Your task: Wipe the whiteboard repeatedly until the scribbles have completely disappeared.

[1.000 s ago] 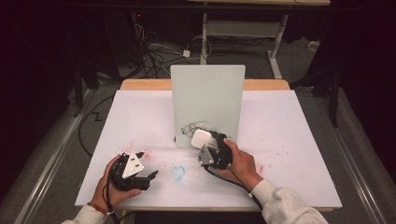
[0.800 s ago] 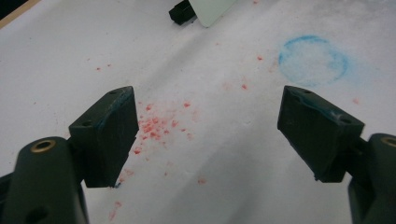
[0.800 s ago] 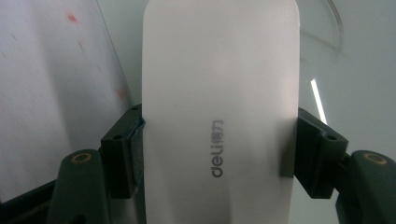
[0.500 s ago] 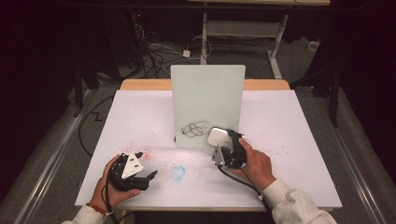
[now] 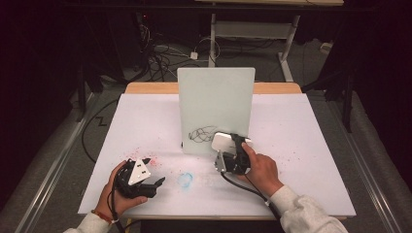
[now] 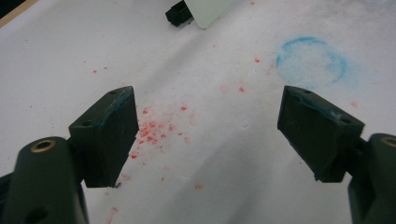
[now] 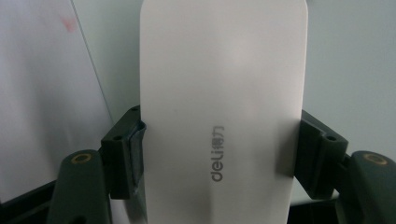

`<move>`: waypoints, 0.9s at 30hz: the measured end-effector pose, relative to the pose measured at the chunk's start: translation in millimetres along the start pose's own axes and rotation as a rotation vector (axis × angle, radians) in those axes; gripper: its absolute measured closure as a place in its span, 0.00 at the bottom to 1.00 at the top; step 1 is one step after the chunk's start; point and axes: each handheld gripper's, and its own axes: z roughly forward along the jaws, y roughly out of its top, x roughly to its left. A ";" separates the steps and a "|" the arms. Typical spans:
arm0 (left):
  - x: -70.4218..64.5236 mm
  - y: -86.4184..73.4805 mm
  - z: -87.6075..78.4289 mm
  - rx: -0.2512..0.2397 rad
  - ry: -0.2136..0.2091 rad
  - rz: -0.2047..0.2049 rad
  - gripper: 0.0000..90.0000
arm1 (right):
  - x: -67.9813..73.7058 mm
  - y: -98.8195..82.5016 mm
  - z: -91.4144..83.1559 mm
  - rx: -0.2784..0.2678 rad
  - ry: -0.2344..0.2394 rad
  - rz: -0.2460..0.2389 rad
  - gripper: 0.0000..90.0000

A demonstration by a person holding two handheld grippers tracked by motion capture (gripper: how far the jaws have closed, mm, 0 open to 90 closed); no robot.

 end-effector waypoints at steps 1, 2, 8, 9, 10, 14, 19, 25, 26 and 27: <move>0.3 0.0 0.1 -0.001 -0.001 -0.001 0.22 | 0.7 5.0 0.4 -0.002 0.000 -0.001 0.34; 0.6 0.0 0.2 -0.001 -0.002 -0.002 0.22 | 1.2 9.8 1.1 -0.007 0.001 0.000 0.34; 1.8 -0.4 -0.4 -0.008 0.000 0.006 0.22 | 7.4 36.2 4.9 -0.030 -0.010 -0.015 0.34; 1.7 -0.4 -0.5 -0.010 -0.001 0.005 0.22 | 8.8 40.0 5.6 -0.038 -0.009 -0.017 0.34; 1.7 -0.3 -0.5 -0.010 -0.002 0.005 0.22 | 10.5 44.0 6.3 -0.045 -0.012 -0.021 0.34; 1.3 -0.2 0.4 -0.014 -0.013 0.002 0.22 | 15.8 61.4 9.6 -0.074 -0.022 -0.051 0.34; 1.0 -0.4 0.6 -0.015 -0.014 -0.002 0.22 | 25.9 84.0 12.7 -0.096 -0.025 -0.058 0.34; 2.1 -1.6 -0.7 -0.015 -0.008 -0.007 0.22 | 29.9 89.0 13.7 -0.094 -0.026 -0.059 0.34; 2.1 -1.6 -1.3 -0.015 -0.007 -0.007 0.22 | 29.6 88.2 13.7 -0.092 -0.025 -0.061 0.34; 1.9 -1.7 -1.8 -0.016 -0.006 -0.008 0.22 | 27.7 87.1 13.5 -0.092 -0.020 -0.064 0.34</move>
